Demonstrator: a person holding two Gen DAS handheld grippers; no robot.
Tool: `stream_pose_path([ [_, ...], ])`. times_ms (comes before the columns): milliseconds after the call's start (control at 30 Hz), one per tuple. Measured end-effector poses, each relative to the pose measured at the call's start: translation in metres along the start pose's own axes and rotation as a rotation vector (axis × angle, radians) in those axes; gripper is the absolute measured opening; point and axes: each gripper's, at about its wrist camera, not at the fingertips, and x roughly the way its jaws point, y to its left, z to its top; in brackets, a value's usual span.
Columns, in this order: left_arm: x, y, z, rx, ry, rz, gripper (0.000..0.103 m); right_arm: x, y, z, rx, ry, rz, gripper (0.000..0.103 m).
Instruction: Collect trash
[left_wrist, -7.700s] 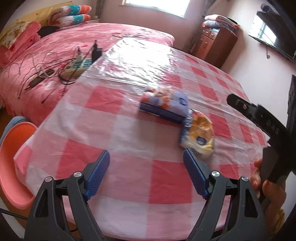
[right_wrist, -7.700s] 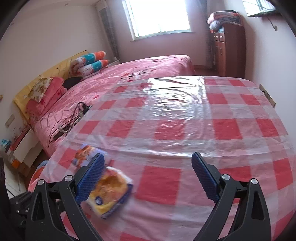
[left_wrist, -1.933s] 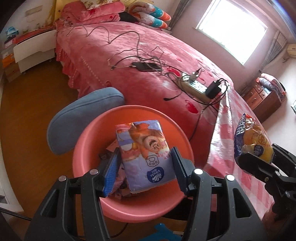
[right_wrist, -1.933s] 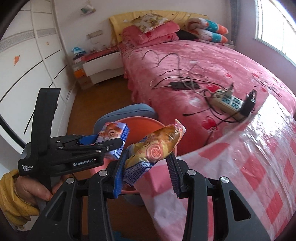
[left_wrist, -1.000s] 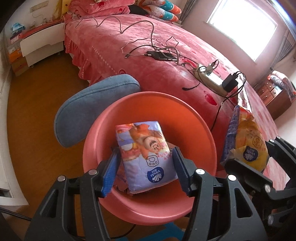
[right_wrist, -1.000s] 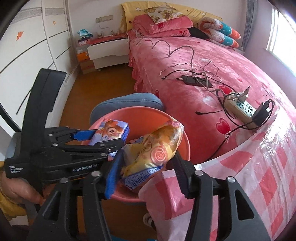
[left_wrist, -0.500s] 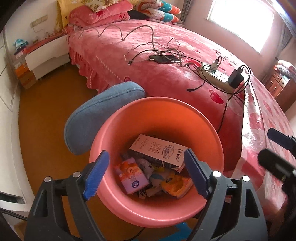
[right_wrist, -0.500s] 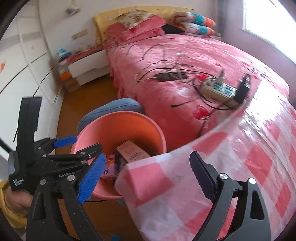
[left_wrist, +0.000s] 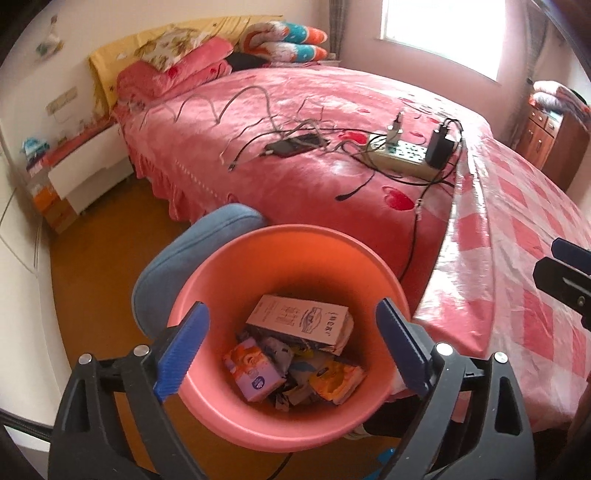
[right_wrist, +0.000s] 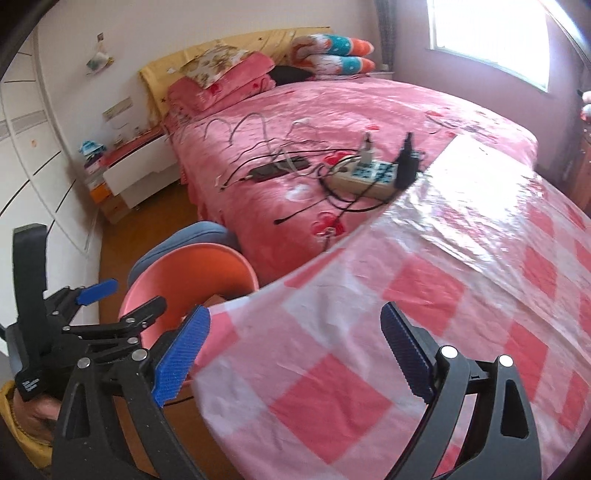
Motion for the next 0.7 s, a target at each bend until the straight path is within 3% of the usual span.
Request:
stream_pose_path([
  [700, -0.043, -0.077, 0.023, 0.131, -0.123, -0.049, 0.094, -0.061, -0.068, -0.028, 0.122, -0.101, -0.106, 0.094],
])
